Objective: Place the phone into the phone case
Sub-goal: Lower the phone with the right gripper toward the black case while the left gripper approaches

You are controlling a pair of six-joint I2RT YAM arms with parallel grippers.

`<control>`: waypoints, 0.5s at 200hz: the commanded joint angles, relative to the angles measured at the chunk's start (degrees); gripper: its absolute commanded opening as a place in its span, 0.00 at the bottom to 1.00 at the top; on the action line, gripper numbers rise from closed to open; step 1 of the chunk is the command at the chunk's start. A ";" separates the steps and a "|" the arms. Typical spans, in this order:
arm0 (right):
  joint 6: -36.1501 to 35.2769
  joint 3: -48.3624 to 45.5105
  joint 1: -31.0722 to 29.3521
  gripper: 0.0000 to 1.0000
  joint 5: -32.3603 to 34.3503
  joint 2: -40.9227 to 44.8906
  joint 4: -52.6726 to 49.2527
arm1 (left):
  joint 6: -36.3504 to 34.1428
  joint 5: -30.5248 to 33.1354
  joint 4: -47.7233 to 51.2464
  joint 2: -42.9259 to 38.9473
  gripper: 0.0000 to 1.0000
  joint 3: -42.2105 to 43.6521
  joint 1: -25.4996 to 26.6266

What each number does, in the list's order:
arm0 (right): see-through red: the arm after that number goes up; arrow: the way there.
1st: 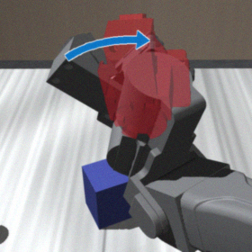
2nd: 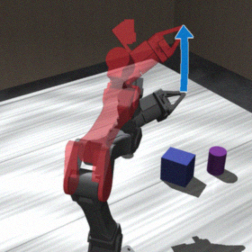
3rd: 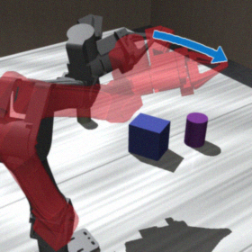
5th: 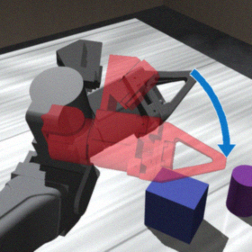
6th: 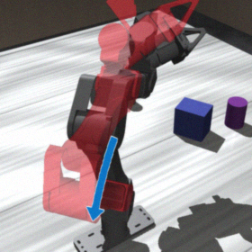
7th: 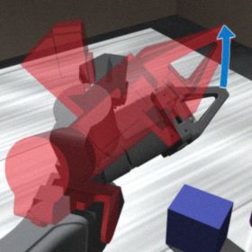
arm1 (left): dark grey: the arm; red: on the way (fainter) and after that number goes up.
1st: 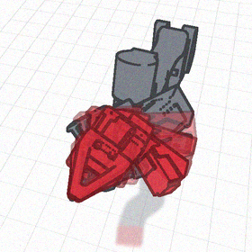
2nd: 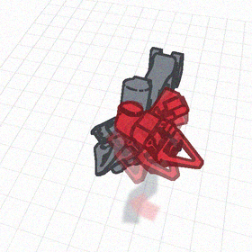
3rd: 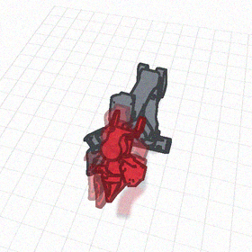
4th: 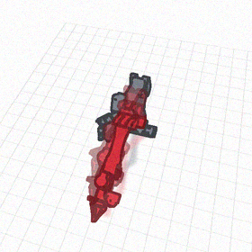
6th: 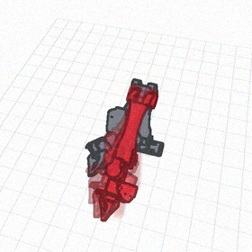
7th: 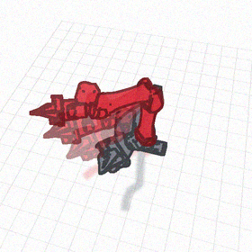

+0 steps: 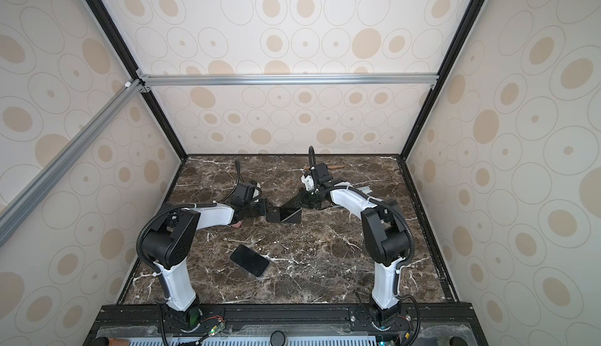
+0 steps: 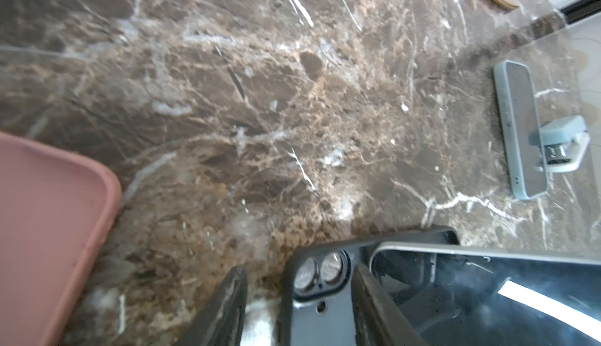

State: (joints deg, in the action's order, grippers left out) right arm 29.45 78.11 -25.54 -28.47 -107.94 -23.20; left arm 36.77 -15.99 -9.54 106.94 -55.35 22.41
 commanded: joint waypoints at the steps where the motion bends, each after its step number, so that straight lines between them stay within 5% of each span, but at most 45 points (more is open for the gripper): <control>1: 0.53 -3.44 0.58 0.00 2.28 2.90 -5.88 | 2.88 -3.96 -0.15 -2.33 0.52 3.26 0.99; 100: 4.65 -13.25 0.93 0.00 0.52 9.65 0.30 | 7.25 -5.66 -0.33 -6.92 0.52 7.98 6.66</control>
State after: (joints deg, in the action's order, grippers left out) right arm 33.06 66.92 -24.73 -28.60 -99.00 -22.33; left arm 42.68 -21.65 -12.36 100.90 -46.54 28.71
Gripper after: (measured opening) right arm 0.089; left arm 0.517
